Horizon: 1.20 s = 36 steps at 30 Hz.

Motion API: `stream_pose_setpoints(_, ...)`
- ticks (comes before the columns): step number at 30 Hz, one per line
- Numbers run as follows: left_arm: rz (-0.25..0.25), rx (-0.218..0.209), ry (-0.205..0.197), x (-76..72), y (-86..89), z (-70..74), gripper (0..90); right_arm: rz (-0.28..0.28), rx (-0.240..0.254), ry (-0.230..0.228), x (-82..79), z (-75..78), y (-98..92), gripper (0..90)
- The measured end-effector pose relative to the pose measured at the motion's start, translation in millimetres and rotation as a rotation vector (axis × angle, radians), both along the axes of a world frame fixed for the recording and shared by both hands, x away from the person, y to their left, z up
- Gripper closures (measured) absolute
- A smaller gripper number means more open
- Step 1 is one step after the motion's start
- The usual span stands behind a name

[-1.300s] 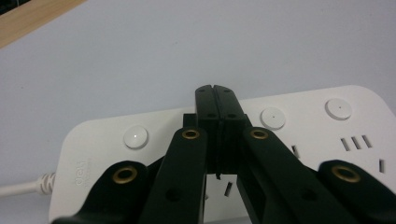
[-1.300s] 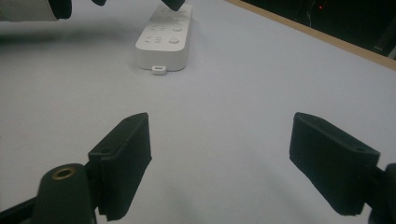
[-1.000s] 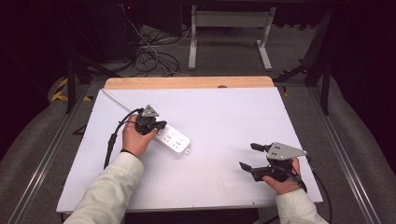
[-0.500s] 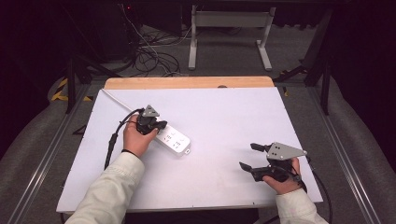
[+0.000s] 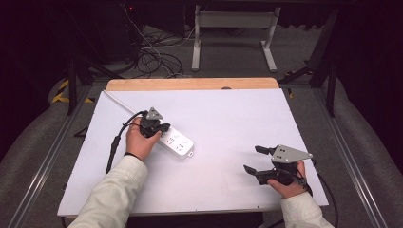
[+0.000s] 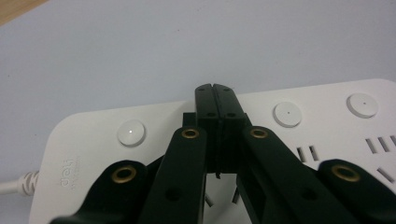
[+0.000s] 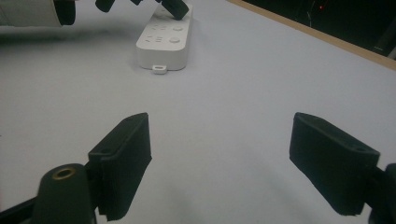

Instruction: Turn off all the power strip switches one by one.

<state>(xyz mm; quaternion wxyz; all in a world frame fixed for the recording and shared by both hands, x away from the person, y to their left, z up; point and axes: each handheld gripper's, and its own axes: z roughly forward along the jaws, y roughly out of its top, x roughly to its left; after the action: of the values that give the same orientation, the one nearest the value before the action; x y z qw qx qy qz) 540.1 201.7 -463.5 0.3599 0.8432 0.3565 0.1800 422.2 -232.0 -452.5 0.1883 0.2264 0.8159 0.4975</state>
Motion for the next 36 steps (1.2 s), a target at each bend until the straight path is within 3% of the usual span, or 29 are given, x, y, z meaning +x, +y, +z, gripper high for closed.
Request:
stream_pose_setpoints(26, 0.025, 0.039, -0.008, -3.0, -6.4, 0.5, 89.9, 0.004, 0.000, -0.007, -2.2, 2.0, 0.3, 21.1)
stream_pose_setpoints(29, 0.019, 0.049, -0.013, -4.4, -4.4, 6.8, 89.8, 0.004, 0.003, -0.006, -2.1, 1.8, -0.3, 21.2)
stream_pose_setpoints(30, 0.029, -0.037, -0.073, -5.8, 2.6, 15.0, 89.8, 0.005, 0.002, -0.006, -1.6, 1.4, -0.4, 21.2)
stream_pose_setpoints(31, 0.029, -0.037, -0.073, -5.8, 2.6, 15.0, 89.8, 0.004, 0.000, -0.002, -1.1, 1.0, -0.6, 21.2)
stream_pose_setpoints(32, 0.029, -0.087, -0.072, -5.7, 5.3, 18.8, 89.8, 0.003, 0.000, 0.001, -0.6, 0.5, -0.7, 21.2)
stream_pose_setpoints(33, 0.030, -0.093, -0.073, -5.3, 7.3, 22.1, 89.8, 0.003, 0.000, 0.001, -0.6, 0.5, -0.7, 21.2)
stream_pose_setpoints(36, 0.045, -0.054, -0.077, -2.5, 13.0, 21.1, 89.7, 0.004, 0.000, -0.001, 0.3, 0.3, -0.2, 21.2)
